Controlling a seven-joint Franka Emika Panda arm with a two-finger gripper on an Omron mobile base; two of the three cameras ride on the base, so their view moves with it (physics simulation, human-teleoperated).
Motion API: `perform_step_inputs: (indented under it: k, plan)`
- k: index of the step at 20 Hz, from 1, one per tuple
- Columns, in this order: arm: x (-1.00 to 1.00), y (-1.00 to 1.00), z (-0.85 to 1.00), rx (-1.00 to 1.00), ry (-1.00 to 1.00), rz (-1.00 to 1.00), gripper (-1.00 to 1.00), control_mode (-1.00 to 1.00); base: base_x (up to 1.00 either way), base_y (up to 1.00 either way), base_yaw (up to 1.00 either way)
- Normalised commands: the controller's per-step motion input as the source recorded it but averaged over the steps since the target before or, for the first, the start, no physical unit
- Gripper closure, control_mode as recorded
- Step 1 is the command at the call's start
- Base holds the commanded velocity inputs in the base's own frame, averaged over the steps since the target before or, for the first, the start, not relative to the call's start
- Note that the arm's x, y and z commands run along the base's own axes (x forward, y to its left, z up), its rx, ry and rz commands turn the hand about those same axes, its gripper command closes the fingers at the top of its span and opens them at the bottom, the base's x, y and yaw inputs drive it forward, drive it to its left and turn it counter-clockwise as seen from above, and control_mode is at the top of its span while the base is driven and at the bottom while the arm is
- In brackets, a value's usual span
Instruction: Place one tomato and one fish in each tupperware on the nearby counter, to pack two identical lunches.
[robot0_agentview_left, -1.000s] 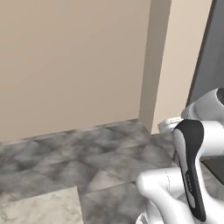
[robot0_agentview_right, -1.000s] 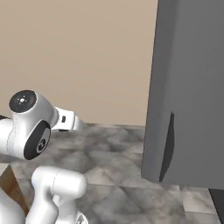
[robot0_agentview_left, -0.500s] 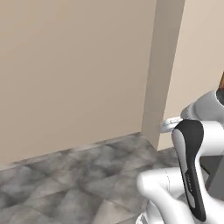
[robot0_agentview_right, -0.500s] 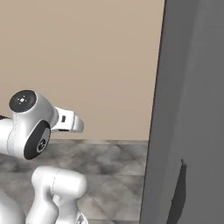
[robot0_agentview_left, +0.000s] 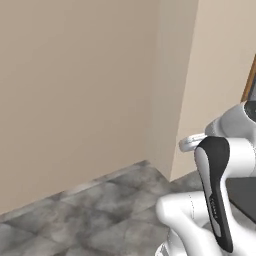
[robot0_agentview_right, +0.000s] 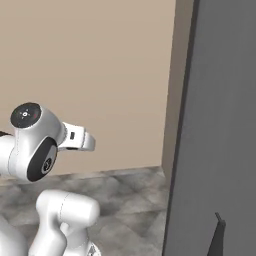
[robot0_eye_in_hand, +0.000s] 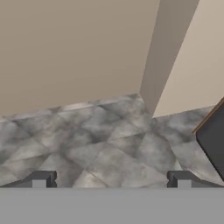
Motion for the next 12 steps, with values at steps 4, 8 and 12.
perform_step_inputs:
  k: [4,8,12]
  plan:
    - [0.00,0.00,0.00,0.00,0.00,0.00,-1.00,1.00,-0.13,-0.40,-0.30]
    - [0.00,0.00,0.00,0.00,0.00,0.00,-1.00,1.00,0.08,-0.04,-0.37]
    - [0.00,0.00,0.00,0.00,0.00,0.00,-1.00,1.00,0.64,0.40,-0.42]
